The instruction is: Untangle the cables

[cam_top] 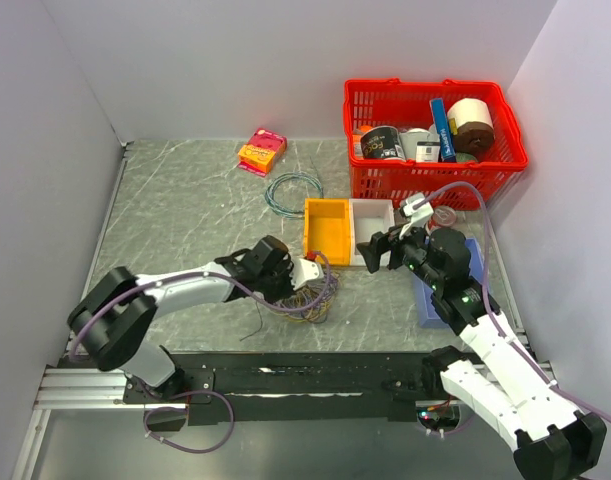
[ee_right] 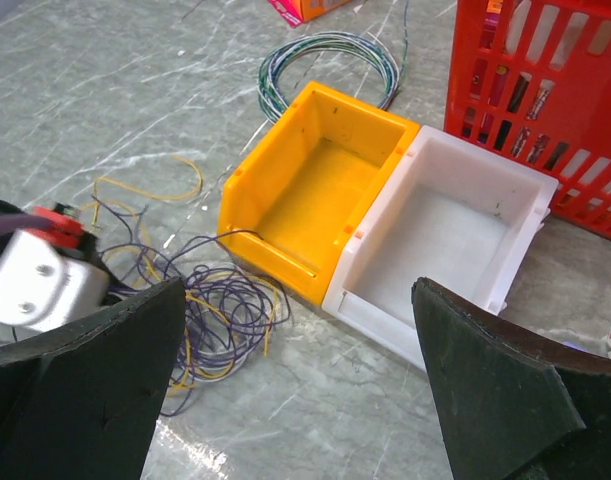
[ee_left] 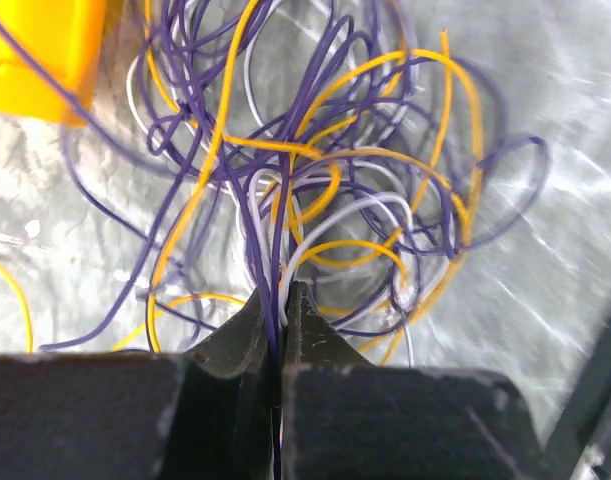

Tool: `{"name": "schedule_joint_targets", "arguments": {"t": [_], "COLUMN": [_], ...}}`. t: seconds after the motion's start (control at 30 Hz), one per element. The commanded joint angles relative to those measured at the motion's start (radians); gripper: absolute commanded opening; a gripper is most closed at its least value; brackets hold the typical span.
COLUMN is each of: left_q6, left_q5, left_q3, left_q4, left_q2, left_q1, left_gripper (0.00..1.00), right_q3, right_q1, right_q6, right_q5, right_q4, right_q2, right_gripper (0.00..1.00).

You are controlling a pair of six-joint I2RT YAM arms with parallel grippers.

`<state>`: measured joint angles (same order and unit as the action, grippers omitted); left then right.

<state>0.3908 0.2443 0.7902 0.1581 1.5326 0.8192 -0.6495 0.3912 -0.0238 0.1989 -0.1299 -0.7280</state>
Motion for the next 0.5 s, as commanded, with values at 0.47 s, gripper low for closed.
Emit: {"name": "schedule_joint_targets", "arguments": {"t": [0.47], "left_q6": [0.019], "left_q5": [0.136], "left_q3": [0.795], "left_q4": [0.842], "left_q2": [-0.221], "left_q1": [-0.229], "left_gripper": [0.01], "right_q3": [-0.245], "right_q1": [0.012], "right_q6": [-0.122], "right_q5": [0.388], "right_q4": [-0.024], "right_q2": [-0.04], "right_gripper": [1.0]}}
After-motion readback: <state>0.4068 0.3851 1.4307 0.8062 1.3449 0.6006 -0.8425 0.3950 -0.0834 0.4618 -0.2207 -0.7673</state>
